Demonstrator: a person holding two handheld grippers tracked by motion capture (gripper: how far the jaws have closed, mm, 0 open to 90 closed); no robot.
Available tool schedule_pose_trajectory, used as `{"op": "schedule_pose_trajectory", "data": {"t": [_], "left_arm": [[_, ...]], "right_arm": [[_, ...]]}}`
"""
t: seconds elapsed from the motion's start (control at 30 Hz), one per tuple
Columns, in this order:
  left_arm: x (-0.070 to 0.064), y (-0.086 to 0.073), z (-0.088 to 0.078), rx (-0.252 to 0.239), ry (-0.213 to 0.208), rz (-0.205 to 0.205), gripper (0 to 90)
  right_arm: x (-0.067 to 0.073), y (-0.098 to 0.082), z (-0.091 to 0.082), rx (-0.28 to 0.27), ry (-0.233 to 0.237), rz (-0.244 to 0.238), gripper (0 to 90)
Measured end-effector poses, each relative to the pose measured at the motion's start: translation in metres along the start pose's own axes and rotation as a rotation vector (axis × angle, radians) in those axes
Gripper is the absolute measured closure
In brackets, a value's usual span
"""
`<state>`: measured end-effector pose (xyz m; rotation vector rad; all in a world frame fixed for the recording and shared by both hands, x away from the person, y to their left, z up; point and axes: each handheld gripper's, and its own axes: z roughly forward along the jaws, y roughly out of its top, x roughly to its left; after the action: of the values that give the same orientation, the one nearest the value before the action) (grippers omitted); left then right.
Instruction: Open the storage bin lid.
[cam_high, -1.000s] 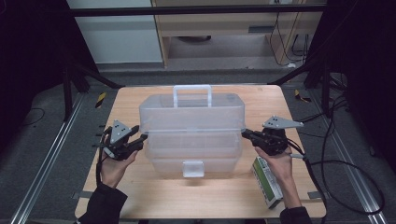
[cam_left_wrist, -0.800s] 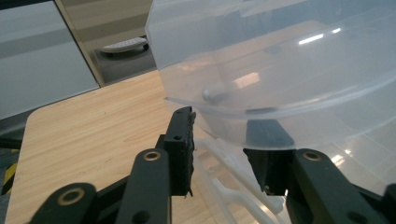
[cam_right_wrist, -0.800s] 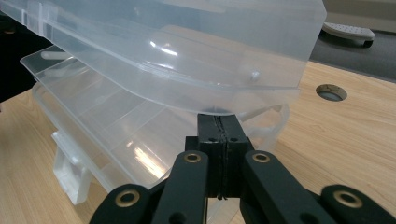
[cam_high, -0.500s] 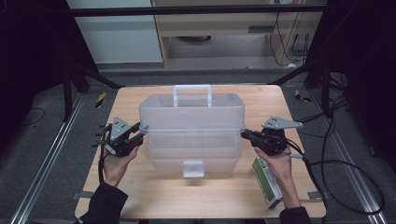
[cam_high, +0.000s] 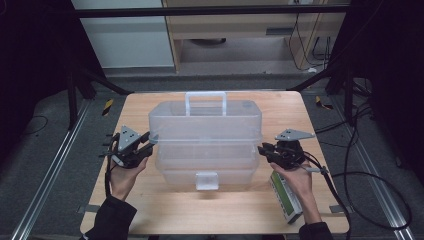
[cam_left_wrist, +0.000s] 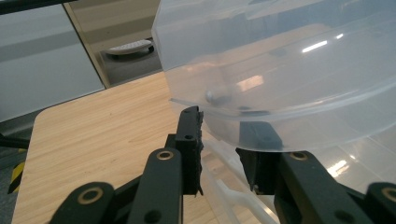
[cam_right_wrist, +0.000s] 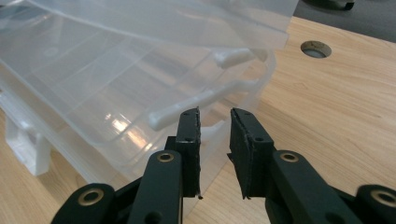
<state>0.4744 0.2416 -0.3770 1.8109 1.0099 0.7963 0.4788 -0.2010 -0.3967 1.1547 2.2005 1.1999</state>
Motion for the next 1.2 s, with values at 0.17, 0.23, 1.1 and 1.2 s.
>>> {"op": "schedule_pose_trajectory", "data": {"t": [0.17, 0.23, 1.1, 1.2], "left_arm": [[0.0, 0.0, 0.0, 0.003, 0.002, 0.002, 69.9], [0.0, 0.0, 0.0, 0.003, 0.001, 0.001, 69.9], [0.009, 0.02, 0.005, -0.027, 0.001, -0.033, 71.8], [0.011, 0.024, 0.007, -0.042, 0.005, -0.047, 72.1]], "right_arm": [[0.002, -0.004, 0.008, 0.044, -0.009, -0.012, 71.8], [0.004, -0.004, 0.009, 0.045, -0.005, -0.011, 71.7], [0.006, -0.006, 0.018, 0.085, 0.016, 0.032, 78.0], [0.005, -0.006, 0.018, 0.085, 0.017, 0.032, 78.2]]}}
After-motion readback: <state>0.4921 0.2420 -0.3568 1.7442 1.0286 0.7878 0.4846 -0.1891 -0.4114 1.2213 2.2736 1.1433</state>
